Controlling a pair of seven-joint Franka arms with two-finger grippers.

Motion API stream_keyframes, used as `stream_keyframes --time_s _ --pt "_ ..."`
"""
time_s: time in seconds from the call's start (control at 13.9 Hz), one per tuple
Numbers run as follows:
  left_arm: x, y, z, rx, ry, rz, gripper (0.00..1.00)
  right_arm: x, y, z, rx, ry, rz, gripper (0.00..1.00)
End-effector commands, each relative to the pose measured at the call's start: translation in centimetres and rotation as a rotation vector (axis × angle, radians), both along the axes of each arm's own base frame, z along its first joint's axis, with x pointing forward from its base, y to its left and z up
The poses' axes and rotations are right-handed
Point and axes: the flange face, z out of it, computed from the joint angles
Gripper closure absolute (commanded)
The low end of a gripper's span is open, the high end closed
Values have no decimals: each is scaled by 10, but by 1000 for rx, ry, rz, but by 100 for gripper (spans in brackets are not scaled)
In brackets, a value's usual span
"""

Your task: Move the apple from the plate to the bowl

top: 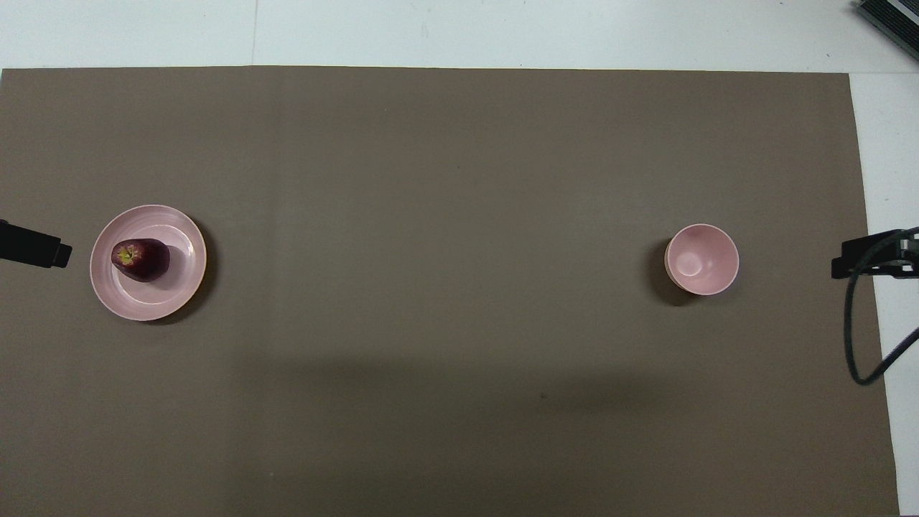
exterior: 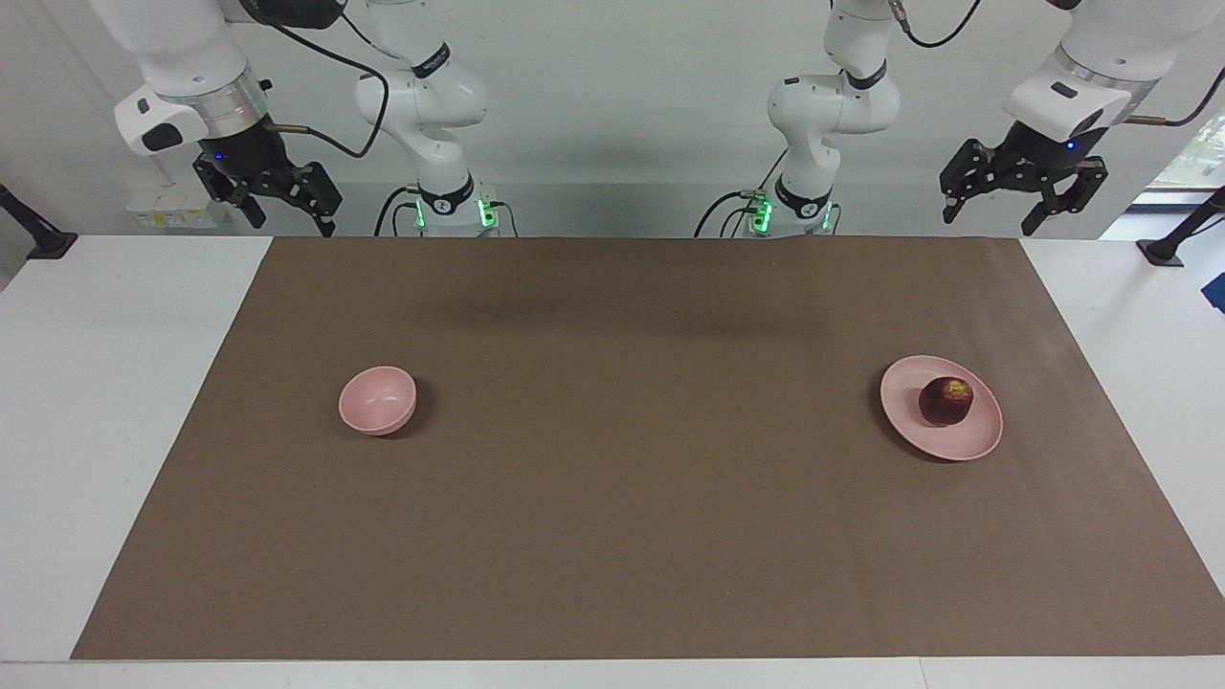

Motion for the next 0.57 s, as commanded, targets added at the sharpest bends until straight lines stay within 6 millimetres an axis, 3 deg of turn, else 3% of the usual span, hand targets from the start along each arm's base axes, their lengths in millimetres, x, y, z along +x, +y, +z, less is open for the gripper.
stream_keyframes --time_s 0.0,0.5 --pt "-2 2 7 9 -22 -33 0 -4 -1 2 9 -4 25 0" --pt "0 -3 8 2 -45 -48 0 -4 -1 2 9 -4 25 0"
